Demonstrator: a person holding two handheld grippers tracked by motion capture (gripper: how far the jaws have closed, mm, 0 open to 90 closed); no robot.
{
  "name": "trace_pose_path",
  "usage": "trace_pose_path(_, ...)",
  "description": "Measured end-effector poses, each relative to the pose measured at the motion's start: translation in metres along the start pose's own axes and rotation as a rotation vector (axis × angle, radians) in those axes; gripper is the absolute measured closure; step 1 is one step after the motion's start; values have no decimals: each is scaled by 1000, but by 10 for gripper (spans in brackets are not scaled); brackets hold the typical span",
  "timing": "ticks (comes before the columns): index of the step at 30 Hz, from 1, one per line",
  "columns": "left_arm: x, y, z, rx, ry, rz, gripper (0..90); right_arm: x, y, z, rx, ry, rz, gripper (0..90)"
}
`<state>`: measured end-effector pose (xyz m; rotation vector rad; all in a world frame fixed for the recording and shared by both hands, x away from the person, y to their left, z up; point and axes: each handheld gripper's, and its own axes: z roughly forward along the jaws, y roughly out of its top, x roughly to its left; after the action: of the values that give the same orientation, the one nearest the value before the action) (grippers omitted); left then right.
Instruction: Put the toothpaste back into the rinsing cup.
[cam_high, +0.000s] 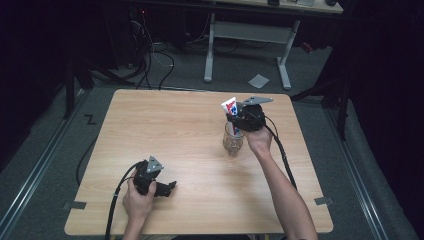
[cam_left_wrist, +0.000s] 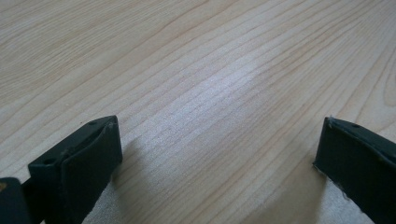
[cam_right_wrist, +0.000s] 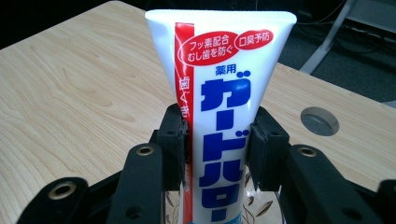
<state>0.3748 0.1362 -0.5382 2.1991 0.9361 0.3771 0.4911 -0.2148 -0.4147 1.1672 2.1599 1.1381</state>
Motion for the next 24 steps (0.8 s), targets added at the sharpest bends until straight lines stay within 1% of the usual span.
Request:
trace_pose_path(9,0,0,0,0,0,0,7,-4,-9,-2,6,0,27,623)
trace_pose_path(12,0,0,0,0,0,-1,8,-3,-10,-1,17,0,13,621)
trace_pose_path(17,0,0,0,0,0,-1,8,-3,-11,0,27,5,20,619)
trace_pose_path(24,0,0,0,0,0,0,8,-3,-14,1,33,8,14,615)
